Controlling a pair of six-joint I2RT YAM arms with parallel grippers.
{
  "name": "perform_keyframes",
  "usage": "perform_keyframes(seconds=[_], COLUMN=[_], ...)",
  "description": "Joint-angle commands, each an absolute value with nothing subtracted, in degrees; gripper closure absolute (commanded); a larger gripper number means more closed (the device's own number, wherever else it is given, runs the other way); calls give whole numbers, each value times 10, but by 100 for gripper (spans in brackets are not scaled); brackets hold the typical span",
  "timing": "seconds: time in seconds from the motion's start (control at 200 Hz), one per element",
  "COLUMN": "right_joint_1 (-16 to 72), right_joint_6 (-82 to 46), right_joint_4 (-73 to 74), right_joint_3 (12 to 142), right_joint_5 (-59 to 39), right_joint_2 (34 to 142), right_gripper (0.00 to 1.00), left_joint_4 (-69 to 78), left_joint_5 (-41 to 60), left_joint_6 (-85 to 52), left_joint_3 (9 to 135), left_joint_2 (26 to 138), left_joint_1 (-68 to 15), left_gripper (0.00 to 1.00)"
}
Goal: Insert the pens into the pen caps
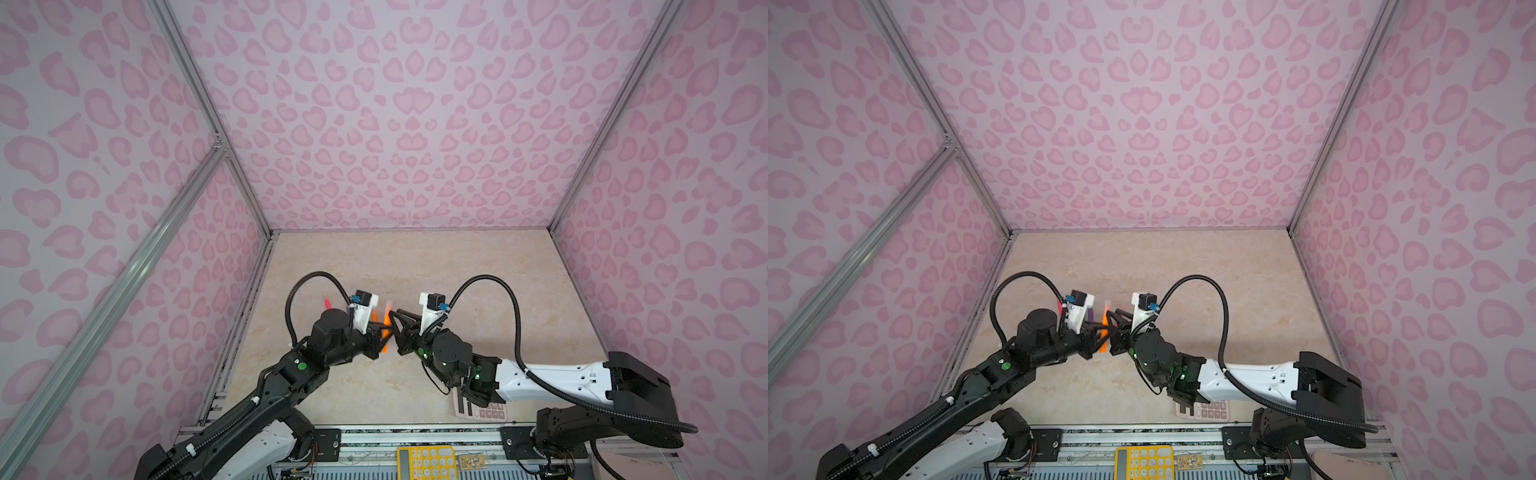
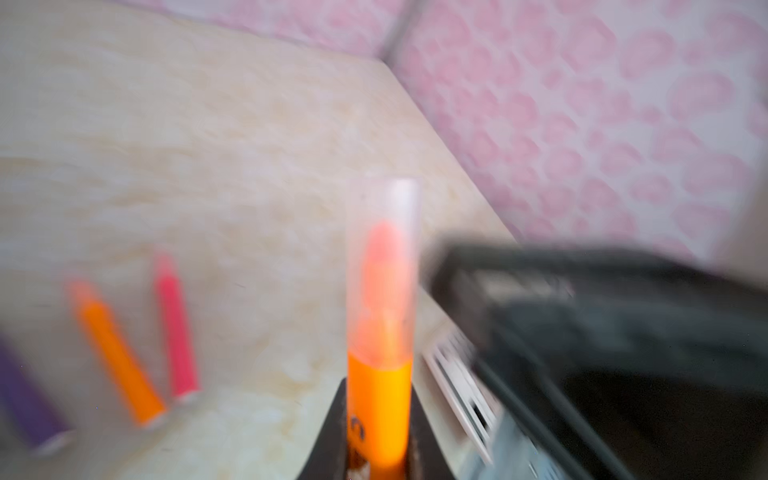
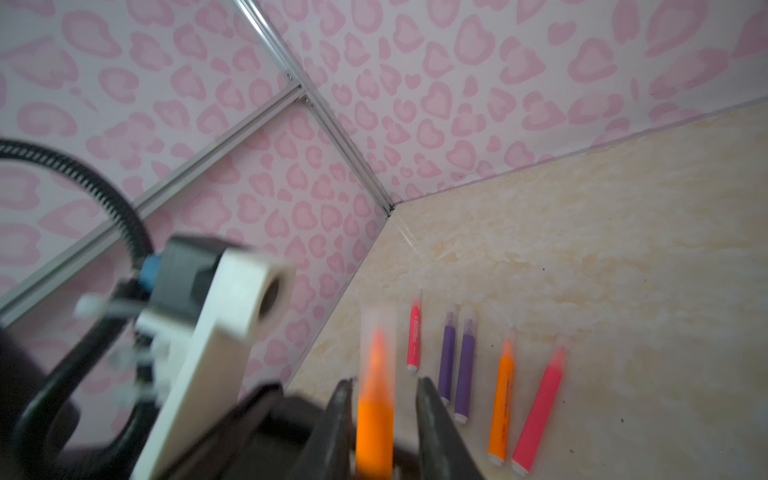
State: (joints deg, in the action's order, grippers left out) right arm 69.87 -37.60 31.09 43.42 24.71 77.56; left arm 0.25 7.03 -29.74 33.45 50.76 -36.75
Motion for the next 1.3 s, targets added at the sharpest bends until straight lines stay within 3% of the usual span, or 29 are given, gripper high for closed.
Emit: perform_keyframes(seconds=[0.0, 0.185, 0.225, 0.34, 0.445, 0.515, 0.575, 0.68, 0.98, 1.115, 1.295], right_joint_1=[681, 655, 644, 607, 577, 556, 542, 498, 270, 257, 251], right_joint_6=[-354, -348, -361, -422, -415, -381, -339, -264, -174, -87, -79], right_joint_4=[219, 128, 89, -92, -144, -116, -47, 59, 108, 134, 138], right_joint_3=[450, 450, 457, 524, 545, 529, 495, 437, 303, 294, 285], right_joint_5=[272, 321, 328, 376, 429, 443, 455, 457, 403, 312, 386], right_joint_2=[736, 638, 621, 588, 562, 536, 508, 472, 521, 537, 561], right_gripper=[41, 25, 18, 16, 14, 11, 2, 2, 2, 2, 2], left_joint_4=[20, -3, -10, -39, -66, -93, -116, -134, -171, -180, -204], left_joint_5=[-35, -18, -13, 8, 9, 0, -14, -3, 22, 29, 24], left_joint_6=[-341, -352, -350, -340, -329, -326, -333, -334, -350, -353, -353], left_joint_3=[352, 391, 404, 455, 501, 533, 553, 576, 613, 627, 647], left_joint_2=[540, 639, 665, 756, 838, 889, 925, 967, 1033, 1051, 1077], left_joint_1=[-371, -382, -386, -398, -412, -417, -417, -419, -421, -421, -419], left_gripper=[96, 97, 97, 97, 97, 97, 97, 97, 97, 94, 87])
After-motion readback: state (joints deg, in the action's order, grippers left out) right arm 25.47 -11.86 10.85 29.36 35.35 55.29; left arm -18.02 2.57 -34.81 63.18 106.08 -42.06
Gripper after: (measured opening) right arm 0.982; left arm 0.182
